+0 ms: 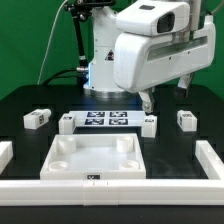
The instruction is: Assemble one leg
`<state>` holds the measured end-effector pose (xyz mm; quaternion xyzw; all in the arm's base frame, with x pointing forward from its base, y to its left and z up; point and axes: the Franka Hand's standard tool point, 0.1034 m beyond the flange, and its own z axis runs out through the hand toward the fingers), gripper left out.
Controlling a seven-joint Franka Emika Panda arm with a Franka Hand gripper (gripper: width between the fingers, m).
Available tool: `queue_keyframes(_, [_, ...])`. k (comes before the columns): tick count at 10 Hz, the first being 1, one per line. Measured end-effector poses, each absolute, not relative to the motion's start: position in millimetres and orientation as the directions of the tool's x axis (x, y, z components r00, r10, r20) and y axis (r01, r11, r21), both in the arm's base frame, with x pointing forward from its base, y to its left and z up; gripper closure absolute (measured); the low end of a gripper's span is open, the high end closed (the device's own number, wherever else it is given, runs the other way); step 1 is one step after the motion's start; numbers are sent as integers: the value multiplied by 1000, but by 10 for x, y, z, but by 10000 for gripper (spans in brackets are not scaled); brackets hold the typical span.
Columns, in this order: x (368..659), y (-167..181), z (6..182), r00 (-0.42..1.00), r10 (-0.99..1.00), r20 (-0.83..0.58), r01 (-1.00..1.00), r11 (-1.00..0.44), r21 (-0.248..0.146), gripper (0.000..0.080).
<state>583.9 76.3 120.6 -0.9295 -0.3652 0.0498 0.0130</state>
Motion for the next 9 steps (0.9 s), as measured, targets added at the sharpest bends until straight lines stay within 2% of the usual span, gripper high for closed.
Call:
queue_keyframes(6, [5843, 762, 1202, 729, 680, -83, 677, -733, -60, 150])
queue_keyframes(7, [5841, 762, 1183, 710, 700, -73, 698, -714, -54, 150])
queue_keyframes(9, [5667, 709, 1009, 561, 827, -28, 826, -562, -36, 150])
